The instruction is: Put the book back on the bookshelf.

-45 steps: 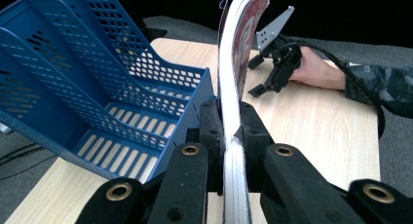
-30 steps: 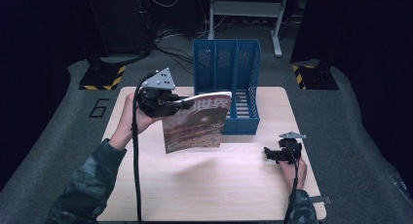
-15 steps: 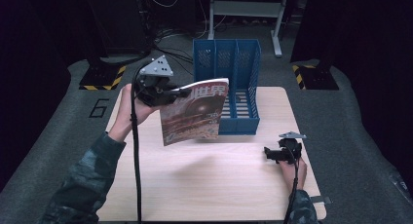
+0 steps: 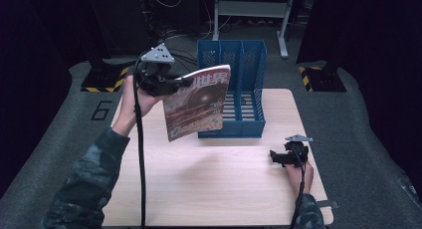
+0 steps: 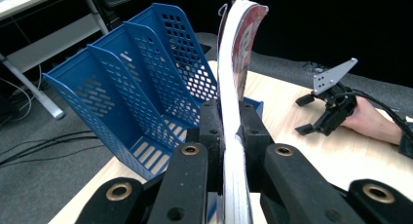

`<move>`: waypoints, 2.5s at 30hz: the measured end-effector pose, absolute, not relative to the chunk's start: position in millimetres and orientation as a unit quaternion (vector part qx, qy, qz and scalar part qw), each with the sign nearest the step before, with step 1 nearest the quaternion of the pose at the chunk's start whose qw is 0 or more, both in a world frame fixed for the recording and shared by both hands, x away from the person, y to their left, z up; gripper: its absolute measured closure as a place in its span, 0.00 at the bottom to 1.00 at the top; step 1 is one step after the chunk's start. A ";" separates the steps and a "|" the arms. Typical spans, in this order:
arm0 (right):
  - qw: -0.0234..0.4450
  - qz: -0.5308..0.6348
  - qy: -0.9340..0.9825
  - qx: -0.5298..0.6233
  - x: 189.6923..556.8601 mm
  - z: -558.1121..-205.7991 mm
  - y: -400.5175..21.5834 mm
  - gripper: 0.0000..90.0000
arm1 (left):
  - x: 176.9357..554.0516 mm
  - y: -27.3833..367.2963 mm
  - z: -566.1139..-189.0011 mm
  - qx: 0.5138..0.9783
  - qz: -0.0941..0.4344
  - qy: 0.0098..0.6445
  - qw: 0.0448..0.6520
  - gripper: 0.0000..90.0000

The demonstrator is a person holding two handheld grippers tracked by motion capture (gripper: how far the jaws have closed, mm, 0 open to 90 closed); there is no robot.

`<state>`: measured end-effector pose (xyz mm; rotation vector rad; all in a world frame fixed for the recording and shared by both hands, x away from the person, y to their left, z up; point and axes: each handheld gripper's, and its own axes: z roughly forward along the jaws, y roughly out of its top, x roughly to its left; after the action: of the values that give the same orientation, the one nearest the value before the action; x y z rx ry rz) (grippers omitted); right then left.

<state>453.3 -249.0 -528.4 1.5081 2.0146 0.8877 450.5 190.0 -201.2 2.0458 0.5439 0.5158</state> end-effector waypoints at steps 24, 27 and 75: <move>0.235 0.325 0.733 0.550 453.3 -528.5 -249.2 0.06 | 490.9 189.3 -190.4 0.793 0.225 0.324 0.464 0.93; 0.235 0.325 0.733 0.550 453.3 -528.5 -249.2 0.06 | 496.4 188.0 -190.1 0.784 0.226 0.339 0.468 0.93; 0.234 0.323 0.733 0.551 453.3 -528.1 -249.3 0.07 | 576.5 149.2 -214.1 0.697 0.260 0.486 0.458 0.93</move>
<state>453.3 -249.3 -528.1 1.5133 2.0126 0.8866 576.5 149.2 -214.1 1.7174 1.1974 0.6407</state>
